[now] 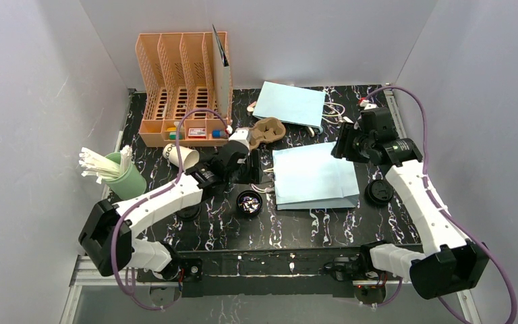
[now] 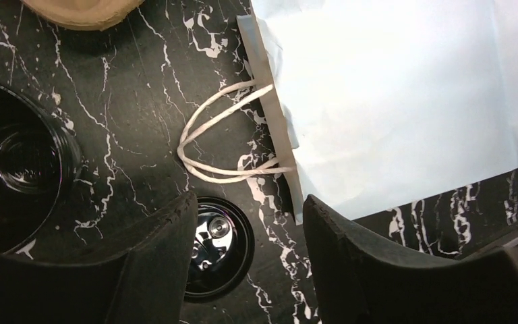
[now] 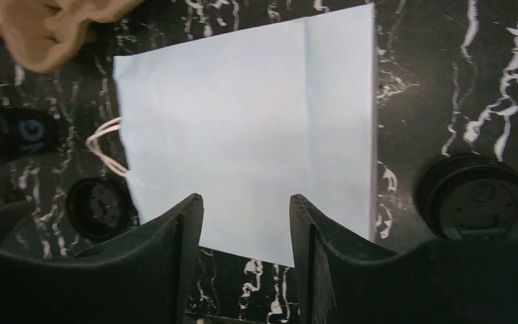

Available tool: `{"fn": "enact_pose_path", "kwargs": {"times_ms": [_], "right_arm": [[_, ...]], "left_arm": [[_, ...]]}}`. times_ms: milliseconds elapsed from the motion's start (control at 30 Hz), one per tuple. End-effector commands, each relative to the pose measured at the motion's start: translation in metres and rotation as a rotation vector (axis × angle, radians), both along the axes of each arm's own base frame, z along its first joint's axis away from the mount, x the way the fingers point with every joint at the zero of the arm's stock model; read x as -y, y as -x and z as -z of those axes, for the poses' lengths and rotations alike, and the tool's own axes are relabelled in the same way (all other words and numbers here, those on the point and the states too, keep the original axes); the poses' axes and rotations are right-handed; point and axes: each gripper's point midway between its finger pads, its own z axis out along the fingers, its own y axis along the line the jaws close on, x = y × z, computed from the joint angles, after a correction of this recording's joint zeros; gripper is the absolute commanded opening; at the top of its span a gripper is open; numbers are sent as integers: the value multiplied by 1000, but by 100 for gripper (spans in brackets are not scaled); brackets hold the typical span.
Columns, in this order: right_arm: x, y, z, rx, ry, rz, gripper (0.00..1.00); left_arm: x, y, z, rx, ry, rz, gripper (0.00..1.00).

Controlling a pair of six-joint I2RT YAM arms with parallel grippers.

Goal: Pack the takeout coffee
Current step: Open the takeout bag at the center of the board.

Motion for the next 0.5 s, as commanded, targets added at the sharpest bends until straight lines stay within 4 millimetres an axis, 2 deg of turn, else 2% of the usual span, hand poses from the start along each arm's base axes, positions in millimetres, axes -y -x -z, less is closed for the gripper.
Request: {"fn": "enact_pose_path", "kwargs": {"times_ms": [0,67,233,367,467], "right_arm": [[-39,-1,-30,93,-214,-107,57],[-44,0,-29,83,-231,-133,56],[-45,-1,-34,93,-226,-150,57],[-44,1,-42,110,-220,-158,58],[-43,1,-44,113,-217,-161,59]], "left_arm": [[11,-11,1,69,-20,99,56],[16,-15,7,92,-59,161,54],[18,-24,42,84,-237,288,52],[13,-30,64,53,-338,304,65],[8,-35,75,47,-389,291,68]]}}
